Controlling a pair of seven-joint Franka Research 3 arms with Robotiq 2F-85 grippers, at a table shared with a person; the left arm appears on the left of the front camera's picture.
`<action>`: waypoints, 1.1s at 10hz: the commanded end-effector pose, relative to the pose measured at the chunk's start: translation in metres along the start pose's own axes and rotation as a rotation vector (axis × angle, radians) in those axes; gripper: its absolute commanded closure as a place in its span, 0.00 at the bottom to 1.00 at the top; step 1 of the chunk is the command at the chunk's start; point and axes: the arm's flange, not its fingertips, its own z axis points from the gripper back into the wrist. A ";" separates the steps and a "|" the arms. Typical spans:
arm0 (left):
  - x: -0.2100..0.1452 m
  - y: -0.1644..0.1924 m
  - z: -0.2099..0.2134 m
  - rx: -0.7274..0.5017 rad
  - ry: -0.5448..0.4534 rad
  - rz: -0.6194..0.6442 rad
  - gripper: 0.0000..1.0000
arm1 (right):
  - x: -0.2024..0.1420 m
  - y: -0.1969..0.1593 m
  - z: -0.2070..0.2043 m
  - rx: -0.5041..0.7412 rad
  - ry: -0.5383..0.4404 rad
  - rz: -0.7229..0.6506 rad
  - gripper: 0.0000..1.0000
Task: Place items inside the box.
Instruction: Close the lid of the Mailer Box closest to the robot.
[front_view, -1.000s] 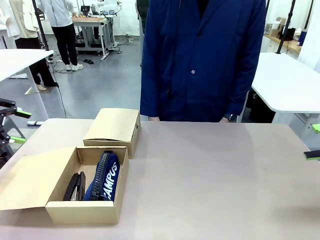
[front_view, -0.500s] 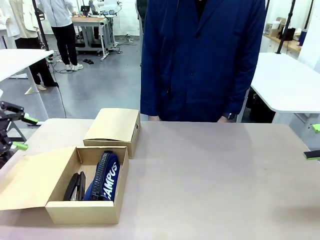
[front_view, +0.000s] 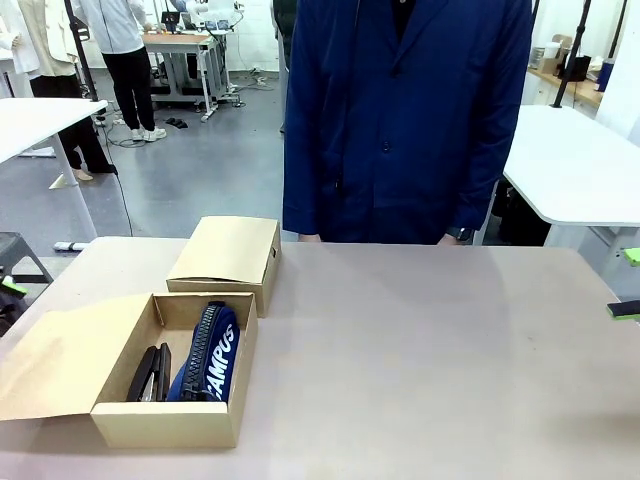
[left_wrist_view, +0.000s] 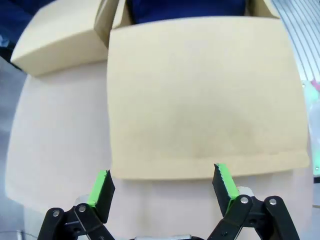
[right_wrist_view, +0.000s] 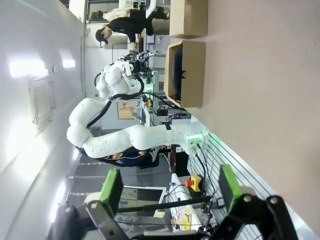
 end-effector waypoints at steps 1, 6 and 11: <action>-0.024 -0.003 -0.003 -0.053 0.042 0.001 0.00 | -0.001 0.003 0.002 0.006 0.000 0.001 0.00; -0.055 -0.012 -0.035 -0.140 0.053 0.042 0.00 | -0.001 0.003 0.002 0.006 0.000 0.001 0.00; -0.040 -0.012 -0.066 -0.206 -0.001 0.004 0.00 | -0.001 0.003 0.002 0.006 0.000 0.001 0.00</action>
